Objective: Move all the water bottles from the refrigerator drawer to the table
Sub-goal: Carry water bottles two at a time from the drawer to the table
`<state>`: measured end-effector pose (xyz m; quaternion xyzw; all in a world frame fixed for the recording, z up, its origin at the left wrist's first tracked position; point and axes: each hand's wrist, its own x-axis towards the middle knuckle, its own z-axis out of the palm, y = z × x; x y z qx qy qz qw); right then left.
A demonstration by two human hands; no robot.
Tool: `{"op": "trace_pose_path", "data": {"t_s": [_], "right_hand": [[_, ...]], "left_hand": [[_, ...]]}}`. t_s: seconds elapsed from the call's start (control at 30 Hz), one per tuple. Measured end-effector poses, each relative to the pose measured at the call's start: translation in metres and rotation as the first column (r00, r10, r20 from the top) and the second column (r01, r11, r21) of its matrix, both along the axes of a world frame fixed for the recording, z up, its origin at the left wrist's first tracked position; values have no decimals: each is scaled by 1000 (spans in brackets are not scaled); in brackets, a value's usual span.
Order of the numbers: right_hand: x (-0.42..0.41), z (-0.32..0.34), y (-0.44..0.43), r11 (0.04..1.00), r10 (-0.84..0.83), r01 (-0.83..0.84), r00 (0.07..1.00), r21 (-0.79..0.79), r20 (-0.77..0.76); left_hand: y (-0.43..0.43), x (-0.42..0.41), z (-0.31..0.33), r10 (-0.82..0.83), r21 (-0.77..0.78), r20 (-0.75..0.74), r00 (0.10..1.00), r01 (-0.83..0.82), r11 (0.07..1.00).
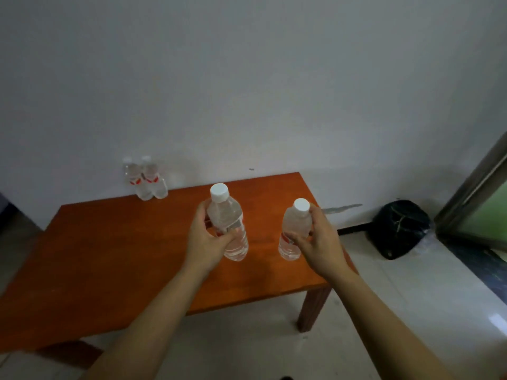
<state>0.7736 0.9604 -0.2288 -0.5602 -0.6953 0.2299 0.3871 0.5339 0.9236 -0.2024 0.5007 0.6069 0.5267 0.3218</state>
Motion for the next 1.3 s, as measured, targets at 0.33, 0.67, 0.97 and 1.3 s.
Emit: {"op": "trace_pose_path", "data": {"t_s": [0.33,0.67,0.97,1.3], "right_hand": [[-129,-21,182,937,346,-345,938,-53,3],[-256,-24,306,884,464,-436,859,-168,216],[-340,-76,383,911,375,-294,882,-289,286],[-411,-121,449,910,318,-248,932,-333,176]], "left_hand": [[113,-107,-17,107,-133,-267,958,-147,980],[213,-211,-41,271,-128,-476,837,-370,920],[325,-302,-103,86,-273,-522,849,-262,926],[416,-341,-146,52,-232,-531,846,-204,951]]}}
